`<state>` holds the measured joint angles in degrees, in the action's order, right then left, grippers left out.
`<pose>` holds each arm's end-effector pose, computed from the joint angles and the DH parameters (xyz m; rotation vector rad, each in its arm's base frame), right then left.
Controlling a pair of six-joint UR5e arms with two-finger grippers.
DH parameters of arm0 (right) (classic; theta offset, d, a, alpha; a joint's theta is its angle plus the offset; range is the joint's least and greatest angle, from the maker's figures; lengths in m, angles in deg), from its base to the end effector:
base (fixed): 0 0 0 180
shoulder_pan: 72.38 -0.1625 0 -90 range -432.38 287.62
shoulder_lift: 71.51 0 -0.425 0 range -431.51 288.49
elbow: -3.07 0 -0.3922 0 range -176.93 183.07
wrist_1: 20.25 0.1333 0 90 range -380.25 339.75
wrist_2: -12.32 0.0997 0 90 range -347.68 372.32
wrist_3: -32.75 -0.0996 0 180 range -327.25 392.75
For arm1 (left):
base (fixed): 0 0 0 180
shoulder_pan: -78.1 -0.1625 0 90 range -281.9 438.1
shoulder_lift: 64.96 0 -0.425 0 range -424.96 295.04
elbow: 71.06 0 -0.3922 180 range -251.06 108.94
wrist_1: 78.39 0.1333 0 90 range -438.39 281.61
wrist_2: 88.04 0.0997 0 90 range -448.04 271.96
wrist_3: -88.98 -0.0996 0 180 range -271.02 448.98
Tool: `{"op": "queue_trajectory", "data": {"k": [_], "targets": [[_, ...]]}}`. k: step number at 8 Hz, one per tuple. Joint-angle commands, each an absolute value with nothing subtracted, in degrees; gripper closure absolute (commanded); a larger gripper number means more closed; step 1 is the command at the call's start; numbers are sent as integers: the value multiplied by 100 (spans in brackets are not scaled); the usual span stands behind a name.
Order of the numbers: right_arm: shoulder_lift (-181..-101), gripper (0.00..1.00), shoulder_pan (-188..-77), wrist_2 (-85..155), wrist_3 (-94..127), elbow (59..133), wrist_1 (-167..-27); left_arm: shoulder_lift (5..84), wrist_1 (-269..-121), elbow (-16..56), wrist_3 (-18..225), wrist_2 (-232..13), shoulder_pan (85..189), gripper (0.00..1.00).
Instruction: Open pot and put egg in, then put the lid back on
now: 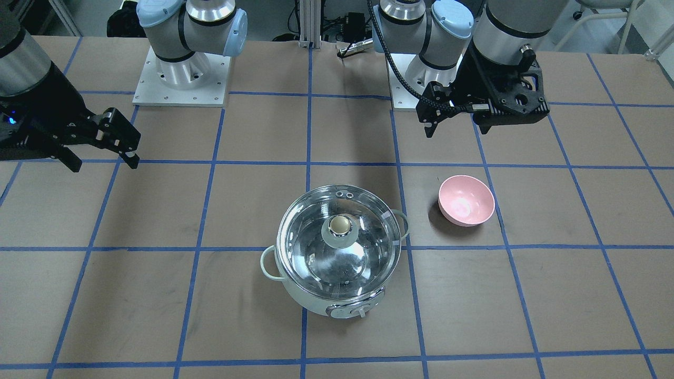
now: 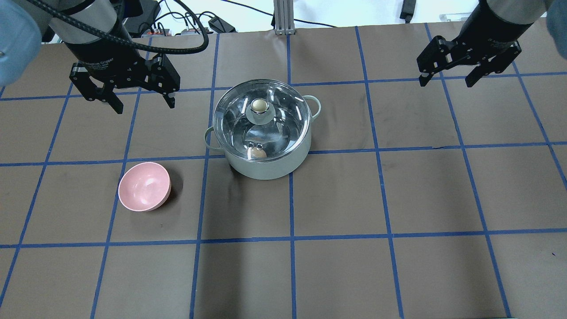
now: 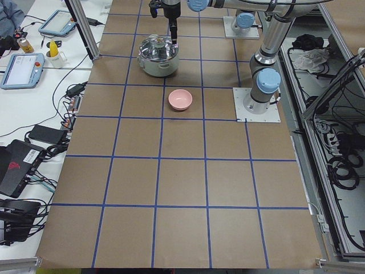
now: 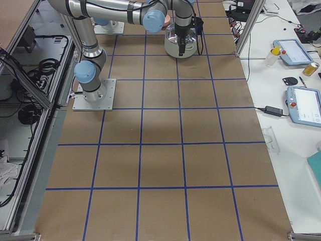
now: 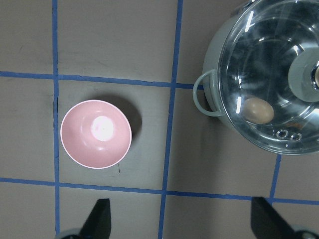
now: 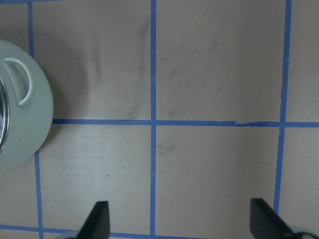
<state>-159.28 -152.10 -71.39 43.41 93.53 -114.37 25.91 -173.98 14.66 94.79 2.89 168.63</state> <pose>0.0508 -0.5280 0.4723 -0.0122 3.0374 -0.0676 -0.1362 -0.4926 0.5075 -0.1434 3.1195 0.0579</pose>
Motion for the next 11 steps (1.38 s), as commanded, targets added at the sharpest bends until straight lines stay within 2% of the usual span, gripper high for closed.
{"op": "queue_trajectory", "data": {"k": [1, 4, 7, 11], "targets": [[-15957, 0, -15210, -7477, 4409, 9448, -11456, 2592, -17392, 1463, 9478, 293, 16863, 0], [-15975, 0, -15350, -8073, 4216, 9448, -11386, 2574, -17392, 1454, 9487, 302, 16863, 0], [-15975, 0, -16236, -8339, 3399, 9421, -11464, 2565, -17410, 1507, 9495, 284, 16871, 0], [-15966, 0, -16256, -8251, 3521, 9404, -11474, 2548, -17410, 1463, 9487, 293, 16871, 0]]}}
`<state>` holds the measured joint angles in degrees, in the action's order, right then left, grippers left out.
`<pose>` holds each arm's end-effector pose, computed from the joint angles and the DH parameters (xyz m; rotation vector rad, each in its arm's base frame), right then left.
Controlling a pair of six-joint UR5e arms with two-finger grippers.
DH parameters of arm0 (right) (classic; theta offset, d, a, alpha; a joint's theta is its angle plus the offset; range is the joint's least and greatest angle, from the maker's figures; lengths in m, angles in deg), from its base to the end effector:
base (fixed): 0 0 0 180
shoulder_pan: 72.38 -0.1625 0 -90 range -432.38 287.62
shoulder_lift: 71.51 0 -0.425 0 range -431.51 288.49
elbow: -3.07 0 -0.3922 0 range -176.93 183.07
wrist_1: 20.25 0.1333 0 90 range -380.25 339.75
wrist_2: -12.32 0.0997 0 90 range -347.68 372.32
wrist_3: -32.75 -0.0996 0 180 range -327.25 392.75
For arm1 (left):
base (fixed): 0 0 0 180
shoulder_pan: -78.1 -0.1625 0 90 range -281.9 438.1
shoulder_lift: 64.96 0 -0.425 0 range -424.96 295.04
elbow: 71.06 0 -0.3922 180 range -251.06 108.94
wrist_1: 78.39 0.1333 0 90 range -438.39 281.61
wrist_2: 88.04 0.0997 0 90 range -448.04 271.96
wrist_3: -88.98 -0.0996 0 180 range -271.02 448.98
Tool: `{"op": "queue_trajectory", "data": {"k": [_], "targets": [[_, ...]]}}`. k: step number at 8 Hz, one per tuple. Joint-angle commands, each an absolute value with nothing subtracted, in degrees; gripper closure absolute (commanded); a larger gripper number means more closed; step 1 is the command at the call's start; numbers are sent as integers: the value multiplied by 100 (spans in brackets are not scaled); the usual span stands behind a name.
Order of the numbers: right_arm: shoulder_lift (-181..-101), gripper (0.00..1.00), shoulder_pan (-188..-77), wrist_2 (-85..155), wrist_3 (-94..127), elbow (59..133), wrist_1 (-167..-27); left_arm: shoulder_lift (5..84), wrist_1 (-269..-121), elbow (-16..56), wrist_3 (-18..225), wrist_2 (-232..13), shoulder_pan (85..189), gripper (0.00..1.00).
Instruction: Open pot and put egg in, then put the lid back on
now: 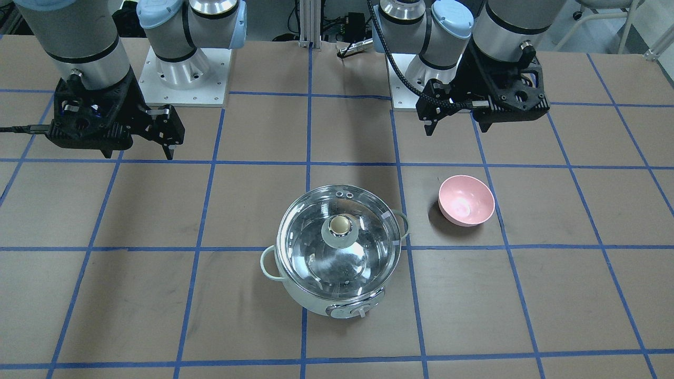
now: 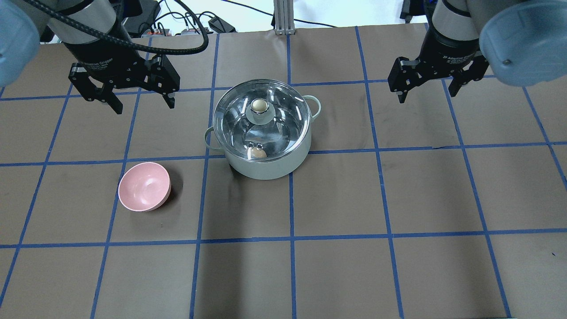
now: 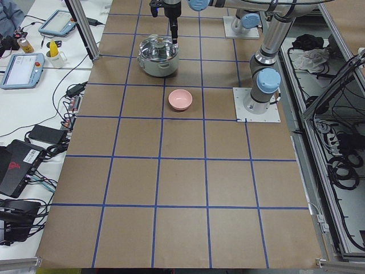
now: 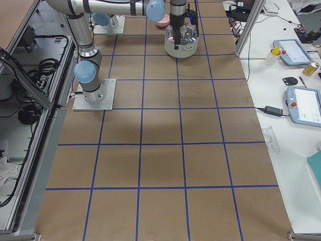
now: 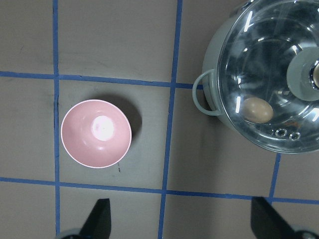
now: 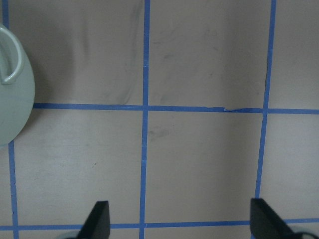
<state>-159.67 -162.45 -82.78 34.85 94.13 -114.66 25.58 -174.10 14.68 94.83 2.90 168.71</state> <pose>0.1251 -0.5075 0.4709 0.0560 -3.0514 0.0378 -0.1369 -0.4901 0.5099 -0.1423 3.1196 0.0527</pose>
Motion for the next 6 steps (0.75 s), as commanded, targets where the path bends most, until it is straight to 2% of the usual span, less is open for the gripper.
{"op": "queue_trajectory", "data": {"k": [1, 6], "targets": [[-15966, 0, -16256, -8155, 3643, 9404, -11482, 2548, -17410, 1454, 9487, 293, 16871, 0], [-15957, 0, -16247, -7873, 3925, 9404, -11579, 2539, -17410, 1463, 9487, 293, 16871, 0]]}}
